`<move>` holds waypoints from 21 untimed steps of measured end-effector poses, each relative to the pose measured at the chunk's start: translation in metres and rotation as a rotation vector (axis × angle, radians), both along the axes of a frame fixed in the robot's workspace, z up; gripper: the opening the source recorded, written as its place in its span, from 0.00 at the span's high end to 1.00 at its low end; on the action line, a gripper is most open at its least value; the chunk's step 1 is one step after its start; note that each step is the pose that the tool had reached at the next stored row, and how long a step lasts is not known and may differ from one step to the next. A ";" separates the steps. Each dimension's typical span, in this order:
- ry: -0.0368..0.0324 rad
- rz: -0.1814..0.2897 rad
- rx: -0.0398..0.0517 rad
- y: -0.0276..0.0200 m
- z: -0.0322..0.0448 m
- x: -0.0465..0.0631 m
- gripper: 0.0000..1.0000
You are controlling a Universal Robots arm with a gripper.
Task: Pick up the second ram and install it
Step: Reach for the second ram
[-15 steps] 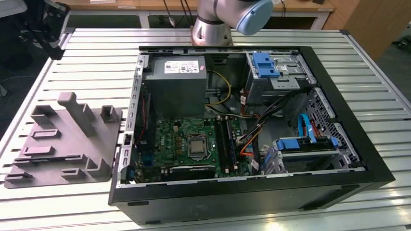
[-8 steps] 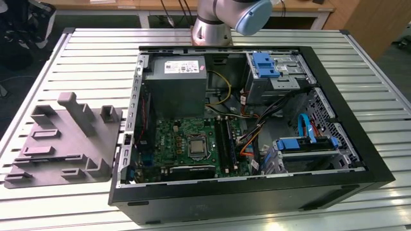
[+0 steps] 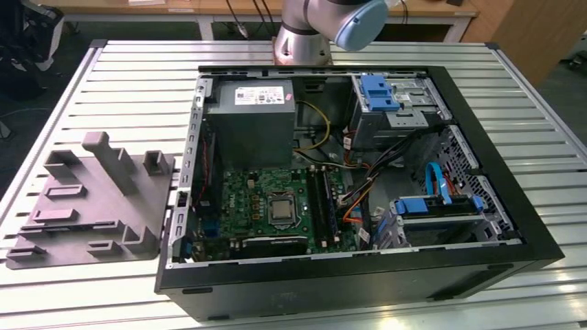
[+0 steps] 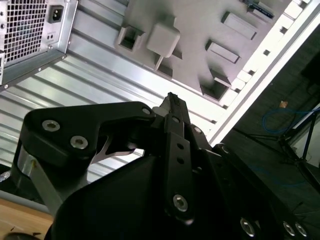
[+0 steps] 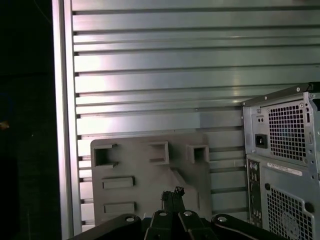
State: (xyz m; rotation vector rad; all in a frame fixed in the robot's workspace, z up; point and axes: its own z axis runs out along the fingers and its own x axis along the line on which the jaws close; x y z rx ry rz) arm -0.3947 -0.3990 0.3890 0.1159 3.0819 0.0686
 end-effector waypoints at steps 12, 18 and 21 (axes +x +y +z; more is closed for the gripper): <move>0.0000 0.000 -0.0005 -0.0026 -0.0082 -0.015 0.90; 0.0000 0.000 -0.0006 -0.0030 -0.0112 -0.024 0.90; 0.0000 0.000 -0.0006 -0.0031 -0.0125 -0.028 0.90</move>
